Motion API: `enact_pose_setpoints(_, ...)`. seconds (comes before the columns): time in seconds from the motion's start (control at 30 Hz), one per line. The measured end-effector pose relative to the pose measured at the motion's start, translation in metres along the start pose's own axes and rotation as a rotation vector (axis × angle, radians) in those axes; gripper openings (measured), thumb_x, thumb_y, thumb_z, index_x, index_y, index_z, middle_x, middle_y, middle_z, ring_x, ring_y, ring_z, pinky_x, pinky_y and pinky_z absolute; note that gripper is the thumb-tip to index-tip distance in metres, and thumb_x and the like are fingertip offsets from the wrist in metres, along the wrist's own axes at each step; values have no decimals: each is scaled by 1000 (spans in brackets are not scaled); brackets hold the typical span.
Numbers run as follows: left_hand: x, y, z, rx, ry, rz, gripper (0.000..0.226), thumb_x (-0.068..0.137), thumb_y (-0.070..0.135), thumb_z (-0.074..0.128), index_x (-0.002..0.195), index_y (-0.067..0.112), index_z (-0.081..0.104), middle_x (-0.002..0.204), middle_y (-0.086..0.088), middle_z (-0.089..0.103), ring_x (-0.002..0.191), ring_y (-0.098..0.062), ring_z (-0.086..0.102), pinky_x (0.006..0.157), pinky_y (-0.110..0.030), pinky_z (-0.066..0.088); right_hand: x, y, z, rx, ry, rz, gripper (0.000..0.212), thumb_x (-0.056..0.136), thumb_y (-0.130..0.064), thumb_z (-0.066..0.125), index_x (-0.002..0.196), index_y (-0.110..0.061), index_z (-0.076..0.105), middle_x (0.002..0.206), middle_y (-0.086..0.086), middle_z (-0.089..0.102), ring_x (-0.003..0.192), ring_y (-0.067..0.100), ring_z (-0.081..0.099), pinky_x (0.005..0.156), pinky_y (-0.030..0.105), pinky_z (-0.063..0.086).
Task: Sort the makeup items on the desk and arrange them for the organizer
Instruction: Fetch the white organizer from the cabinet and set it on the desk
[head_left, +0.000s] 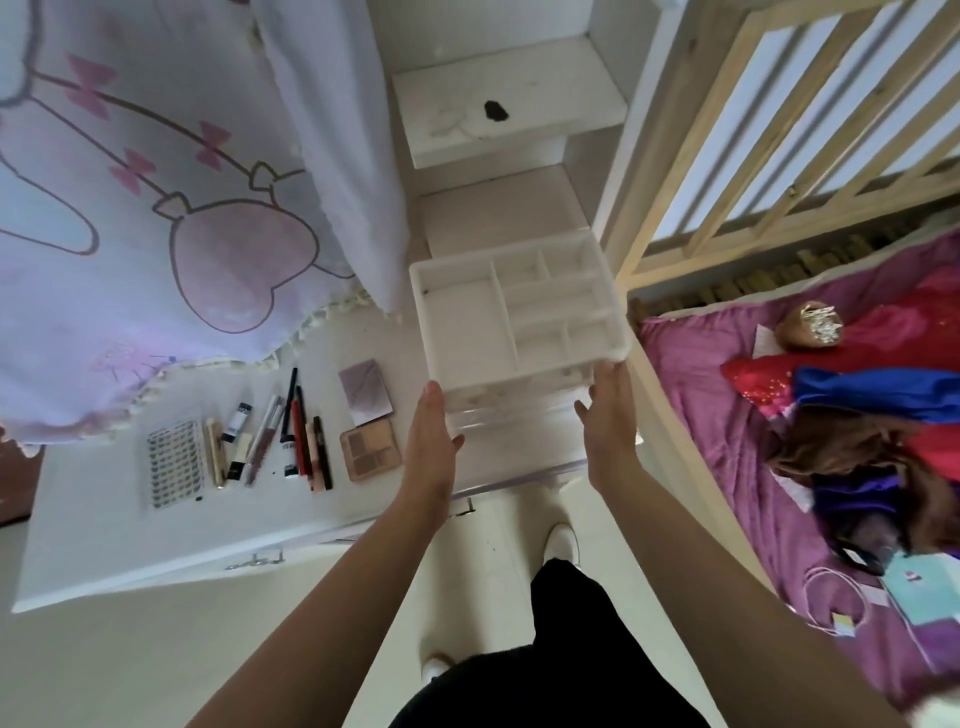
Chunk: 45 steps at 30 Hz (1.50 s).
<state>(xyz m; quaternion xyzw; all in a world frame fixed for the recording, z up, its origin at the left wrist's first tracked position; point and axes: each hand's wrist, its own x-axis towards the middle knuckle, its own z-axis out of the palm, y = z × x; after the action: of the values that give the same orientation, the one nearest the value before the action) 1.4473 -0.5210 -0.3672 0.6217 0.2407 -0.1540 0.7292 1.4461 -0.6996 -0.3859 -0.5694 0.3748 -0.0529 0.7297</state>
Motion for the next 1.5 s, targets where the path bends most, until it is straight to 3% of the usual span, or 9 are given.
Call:
enact_pose_setpoints(0.17, -11, 3, 1, -14, 19, 12, 58, 103, 52, 36, 151, 21, 34, 142, 8, 42, 129, -14, 47, 105, -48, 47, -15, -13, 5, 342, -148, 279, 21, 97, -19, 60, 116, -12, 55, 112, 7, 51, 107, 28, 61, 96, 39, 53)
enact_pose_setpoints(0.3, -11, 10, -5, 39, 9, -7, 56, 103, 54, 37, 148, 20, 40, 140, 6, 45, 126, -17, 49, 98, -44, 51, -23, -27, 13, 490, -233, 444, 56, 85, -28, 73, 129, -16, 41, 127, 20, 48, 110, 35, 60, 102, 47, 50)
enact_pose_setpoints(0.5, -3, 27, -9, 168, 55, -70, 63, 97, 64, 40, 140, 18, 47, 133, 0, 52, 120, -20, 51, 99, -48, 50, -30, -35, 30, 341, -264, 440, 54, 86, -45, 74, 126, -27, 43, 126, 17, 50, 113, 29, 58, 106, 43, 47)
enact_pose_setpoints(0.67, 0, 28, -8, 278, 76, -78, 37, 98, 56, 49, 121, 28, 49, 132, -3, 52, 117, -24, 51, 96, -49, 52, -32, -16, 21, 268, -188, 374, 34, 91, -25, 71, 117, -10, 55, 95, 6, 56, 89, 21, 67, 82, 33, 56)
enact_pose_setpoints(0.8, -2, 22, -8, 293, 95, -59, 41, 95, 60, 50, 118, 27, 50, 127, -4, 52, 114, -24, 52, 94, -48, 52, -33, -18, 17, 231, -229, 390, 10, 93, -18, 64, 100, -14, 58, 96, 7, 52, 90, 23, 61, 88, 36, 54)
enact_pose_setpoints(1.03, 0, 26, -15, 365, 169, -18, 53, 90, 61, 58, 121, 18, 56, 105, 5, 54, 82, -7, 47, 84, -41, 52, -26, -29, 28, 304, -180, 427, 30, 84, -33, 72, 107, -22, 55, 115, 11, 48, 105, 26, 56, 95, 39, 52)
enact_pose_setpoints(1.13, -3, 28, -15, 416, 187, 7, 56, 88, 64, 59, 121, 18, 57, 122, -2, 54, 91, -14, 49, 73, -34, 50, -25, -21, 25, 306, -181, 408, 30, 85, -33, 75, 108, -21, 59, 109, 8, 51, 93, 21, 60, 90, 35, 53)
enact_pose_setpoints(1.3, -2, 24, -12, 428, 208, -1, 58, 88, 65, 58, 121, 17, 56, 126, -5, 54, 99, -18, 49, 88, -40, 54, -30, 0, 12, 273, -107, 343, 74, 77, -29, 83, 139, -13, 46, 100, 4, 57, 90, 17, 65, 75, 32, 55)
enact_pose_setpoints(1.5, -7, 23, -8, 380, 247, -12, 59, 88, 63, 60, 119, 13, 58, 116, -4, 58, 83, -10, 49, 78, -38, 54, -30, -19, 15, 366, -261, 401, 15, 87, -26, 68, 98, -22, 59, 111, 11, 48, 96, 24, 53, 101, 38, 49)
